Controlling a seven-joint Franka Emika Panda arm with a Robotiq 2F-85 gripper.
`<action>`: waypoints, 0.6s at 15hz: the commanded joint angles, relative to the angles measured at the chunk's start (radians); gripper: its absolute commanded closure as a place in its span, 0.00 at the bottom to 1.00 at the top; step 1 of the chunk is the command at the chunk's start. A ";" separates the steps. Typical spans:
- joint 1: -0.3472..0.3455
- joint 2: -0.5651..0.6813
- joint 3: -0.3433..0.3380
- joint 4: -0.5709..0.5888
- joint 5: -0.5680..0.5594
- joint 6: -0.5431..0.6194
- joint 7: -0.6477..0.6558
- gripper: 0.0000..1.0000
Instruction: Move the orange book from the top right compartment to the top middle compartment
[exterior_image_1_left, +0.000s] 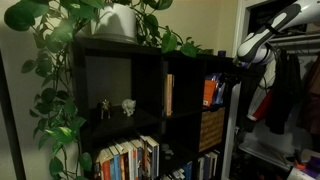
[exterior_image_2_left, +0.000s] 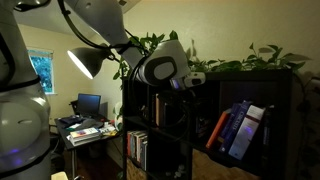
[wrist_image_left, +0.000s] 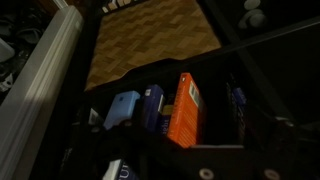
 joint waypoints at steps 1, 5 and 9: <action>0.081 0.086 -0.074 0.053 0.187 0.083 -0.131 0.00; 0.177 0.126 -0.132 0.119 0.494 0.088 -0.357 0.00; 0.204 0.174 -0.157 0.196 0.720 0.085 -0.592 0.00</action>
